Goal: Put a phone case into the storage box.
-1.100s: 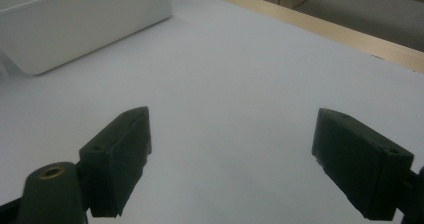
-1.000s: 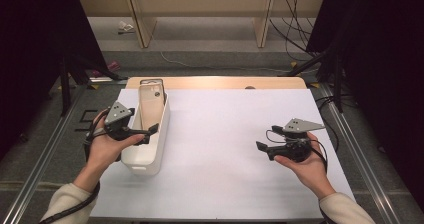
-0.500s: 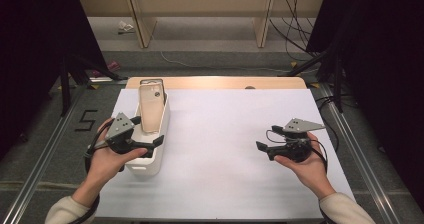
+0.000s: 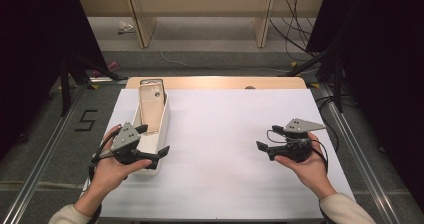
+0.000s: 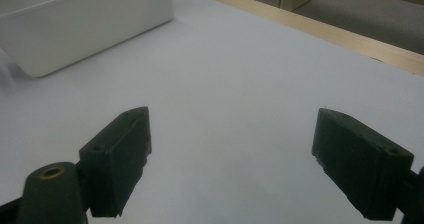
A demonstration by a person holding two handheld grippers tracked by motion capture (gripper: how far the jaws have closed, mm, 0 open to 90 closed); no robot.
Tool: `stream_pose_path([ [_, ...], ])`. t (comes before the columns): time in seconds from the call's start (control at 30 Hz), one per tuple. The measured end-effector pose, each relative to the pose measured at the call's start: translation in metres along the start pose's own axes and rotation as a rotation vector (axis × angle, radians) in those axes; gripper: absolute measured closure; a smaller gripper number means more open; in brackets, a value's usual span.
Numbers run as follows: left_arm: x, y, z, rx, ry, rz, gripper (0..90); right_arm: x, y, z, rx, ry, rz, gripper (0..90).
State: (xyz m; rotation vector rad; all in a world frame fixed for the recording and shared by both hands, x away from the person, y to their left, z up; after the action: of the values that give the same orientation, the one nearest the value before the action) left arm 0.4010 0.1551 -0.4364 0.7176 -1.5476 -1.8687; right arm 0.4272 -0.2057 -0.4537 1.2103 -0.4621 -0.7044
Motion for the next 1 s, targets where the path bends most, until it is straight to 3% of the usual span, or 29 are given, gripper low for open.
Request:
stream_pose_path([
  [0.43,0.004,-0.009,0.006,-0.001,-0.007,-0.011,1.3,0.0,-0.001,0.002,-0.001,0.002,0.003,16.8],
  [1.0,0.007,-0.013,0.007,-0.004,-0.01,-0.018,1.5,0.002,-0.005,0.017,0.003,-0.01,-0.01,16.7],
])
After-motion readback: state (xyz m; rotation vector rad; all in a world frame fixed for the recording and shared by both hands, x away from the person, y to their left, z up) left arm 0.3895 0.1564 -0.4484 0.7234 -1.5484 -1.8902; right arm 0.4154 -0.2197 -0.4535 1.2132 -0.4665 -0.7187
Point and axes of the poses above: each handheld gripper's, and its own axes: z roughly backward along the jaws, y roughly out of its top, x roughly to its right, the point moved 8 cm from there along -z, roughly forward along the jaws, and after that the axes turned 13 degrees about x, right-handed, at the moved point
